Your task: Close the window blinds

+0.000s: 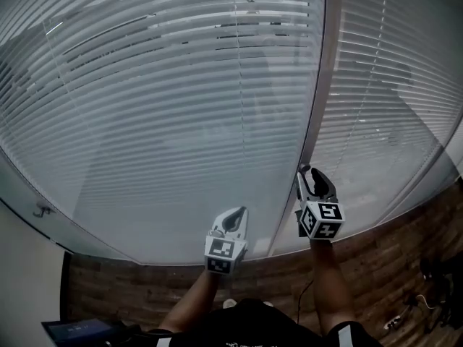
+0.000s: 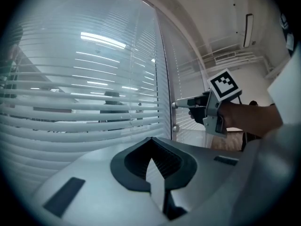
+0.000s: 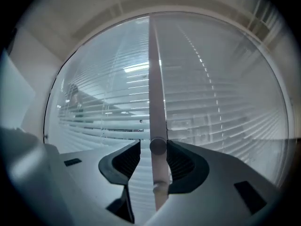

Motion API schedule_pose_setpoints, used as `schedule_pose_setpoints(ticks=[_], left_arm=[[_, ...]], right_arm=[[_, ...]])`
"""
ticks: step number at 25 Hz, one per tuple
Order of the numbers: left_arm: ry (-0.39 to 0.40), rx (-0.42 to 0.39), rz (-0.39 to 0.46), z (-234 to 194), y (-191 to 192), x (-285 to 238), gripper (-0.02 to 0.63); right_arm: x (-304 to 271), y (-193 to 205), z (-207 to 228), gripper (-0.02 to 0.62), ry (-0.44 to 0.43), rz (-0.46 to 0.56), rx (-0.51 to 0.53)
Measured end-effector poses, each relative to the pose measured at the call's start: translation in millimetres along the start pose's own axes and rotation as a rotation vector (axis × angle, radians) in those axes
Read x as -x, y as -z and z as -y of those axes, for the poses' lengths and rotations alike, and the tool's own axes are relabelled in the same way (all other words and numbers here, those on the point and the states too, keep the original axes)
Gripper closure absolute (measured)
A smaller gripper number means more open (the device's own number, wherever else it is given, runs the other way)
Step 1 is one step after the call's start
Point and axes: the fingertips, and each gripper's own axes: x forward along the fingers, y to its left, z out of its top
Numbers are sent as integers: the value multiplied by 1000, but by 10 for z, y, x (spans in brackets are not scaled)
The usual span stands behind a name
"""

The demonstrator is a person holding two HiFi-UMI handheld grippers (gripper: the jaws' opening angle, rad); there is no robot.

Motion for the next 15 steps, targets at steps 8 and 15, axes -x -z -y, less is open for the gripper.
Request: schedule_pose_setpoints(ticks=[8,15], left_arm=[[0,-17,8,40,17,26,611],[-20,-10,1,-47,94,71,611]], right_arm=[[-51,10,100,439,127,32,-87],[-123,36,123,440,105,16,-103]])
